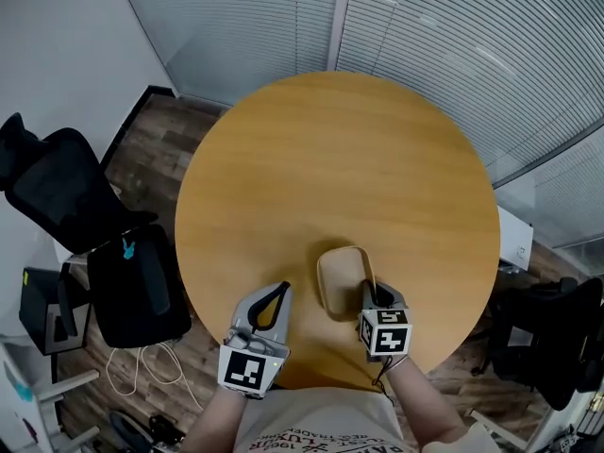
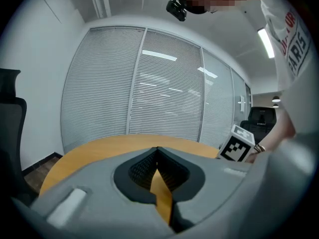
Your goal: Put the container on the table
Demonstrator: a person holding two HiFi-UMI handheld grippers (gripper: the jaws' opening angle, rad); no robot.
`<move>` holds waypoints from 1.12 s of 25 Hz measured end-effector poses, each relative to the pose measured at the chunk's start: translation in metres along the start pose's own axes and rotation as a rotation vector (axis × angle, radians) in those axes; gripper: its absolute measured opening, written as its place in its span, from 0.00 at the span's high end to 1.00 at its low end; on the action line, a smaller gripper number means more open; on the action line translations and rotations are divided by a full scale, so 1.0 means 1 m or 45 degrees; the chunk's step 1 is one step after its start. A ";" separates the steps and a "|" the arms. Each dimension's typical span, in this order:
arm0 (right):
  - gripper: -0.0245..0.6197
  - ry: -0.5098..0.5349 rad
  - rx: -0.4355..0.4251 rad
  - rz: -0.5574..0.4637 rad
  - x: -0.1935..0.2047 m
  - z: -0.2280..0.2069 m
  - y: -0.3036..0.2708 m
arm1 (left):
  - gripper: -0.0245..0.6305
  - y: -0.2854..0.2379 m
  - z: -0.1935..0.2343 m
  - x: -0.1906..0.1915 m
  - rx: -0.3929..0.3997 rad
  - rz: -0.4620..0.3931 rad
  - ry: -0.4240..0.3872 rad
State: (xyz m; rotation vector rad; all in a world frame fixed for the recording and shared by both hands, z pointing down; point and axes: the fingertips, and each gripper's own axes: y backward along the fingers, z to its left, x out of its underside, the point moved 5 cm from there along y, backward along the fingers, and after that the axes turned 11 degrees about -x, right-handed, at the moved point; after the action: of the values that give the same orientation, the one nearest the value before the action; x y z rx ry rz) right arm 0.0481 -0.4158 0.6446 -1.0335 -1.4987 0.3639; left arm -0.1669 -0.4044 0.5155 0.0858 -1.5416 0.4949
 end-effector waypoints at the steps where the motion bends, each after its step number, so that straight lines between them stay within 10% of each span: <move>1: 0.95 -0.017 0.002 0.018 0.003 -0.002 -0.004 | 0.95 -0.001 0.000 0.001 -0.002 0.004 -0.002; 17: 0.93 -0.138 0.078 0.169 0.025 -0.019 -0.026 | 0.95 0.004 -0.008 0.007 -0.010 0.040 0.004; 23: 0.51 -0.175 0.001 0.144 0.025 -0.016 -0.026 | 0.95 0.011 -0.005 0.007 -0.016 0.046 0.002; 28: 0.51 -0.172 0.018 0.106 0.019 -0.014 -0.015 | 0.95 0.017 -0.004 0.007 -0.016 0.035 -0.021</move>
State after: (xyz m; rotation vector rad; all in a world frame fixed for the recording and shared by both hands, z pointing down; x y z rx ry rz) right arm 0.0576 -0.4141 0.6709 -1.0802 -1.5741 0.5111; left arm -0.1697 -0.3864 0.5176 0.0590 -1.5633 0.5078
